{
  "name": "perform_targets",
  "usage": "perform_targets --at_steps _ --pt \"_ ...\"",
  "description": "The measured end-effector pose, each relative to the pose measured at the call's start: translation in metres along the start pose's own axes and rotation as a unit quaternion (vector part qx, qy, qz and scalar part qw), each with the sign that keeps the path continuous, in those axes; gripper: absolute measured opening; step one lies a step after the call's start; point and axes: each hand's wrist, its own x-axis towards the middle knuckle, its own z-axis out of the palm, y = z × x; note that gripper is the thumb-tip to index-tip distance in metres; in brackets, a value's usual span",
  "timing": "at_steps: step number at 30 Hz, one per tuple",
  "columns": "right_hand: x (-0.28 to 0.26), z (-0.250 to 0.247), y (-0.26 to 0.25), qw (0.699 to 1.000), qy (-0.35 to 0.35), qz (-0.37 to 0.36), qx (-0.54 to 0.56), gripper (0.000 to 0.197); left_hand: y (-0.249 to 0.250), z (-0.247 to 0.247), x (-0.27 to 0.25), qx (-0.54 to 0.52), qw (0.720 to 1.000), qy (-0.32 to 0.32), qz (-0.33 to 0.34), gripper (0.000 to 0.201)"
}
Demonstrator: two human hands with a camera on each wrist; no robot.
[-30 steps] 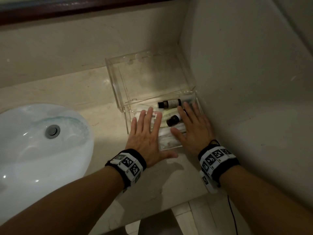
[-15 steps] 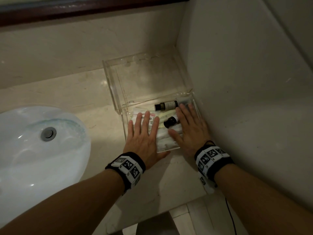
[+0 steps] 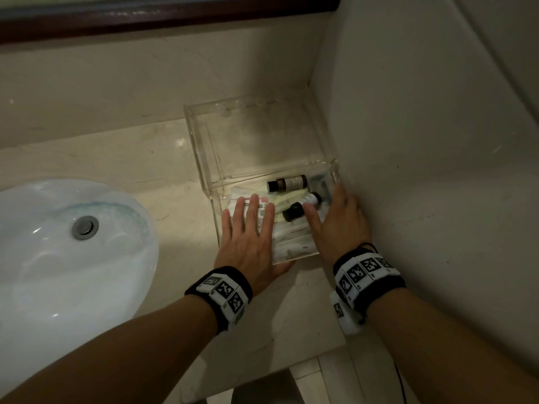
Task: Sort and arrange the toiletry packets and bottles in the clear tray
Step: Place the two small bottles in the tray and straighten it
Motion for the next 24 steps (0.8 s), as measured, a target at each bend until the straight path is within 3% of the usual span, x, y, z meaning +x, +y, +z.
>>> perform_targets --at_steps 7,19,24 --pt "0.007 0.0 -0.01 0.997 0.028 0.043 0.05 0.062 -0.001 -0.002 0.001 -0.015 1.0 0.015 -0.004 0.116" --pt "0.019 -0.008 -0.023 0.998 0.009 0.046 0.046 0.065 -0.001 -0.018 0.013 0.003 1.0 -0.006 -0.008 0.112" --pt "0.02 -0.006 -0.024 0.998 0.026 0.044 0.049 0.056 0.002 -0.028 0.016 -0.005 1.0 -0.027 -0.002 0.11"
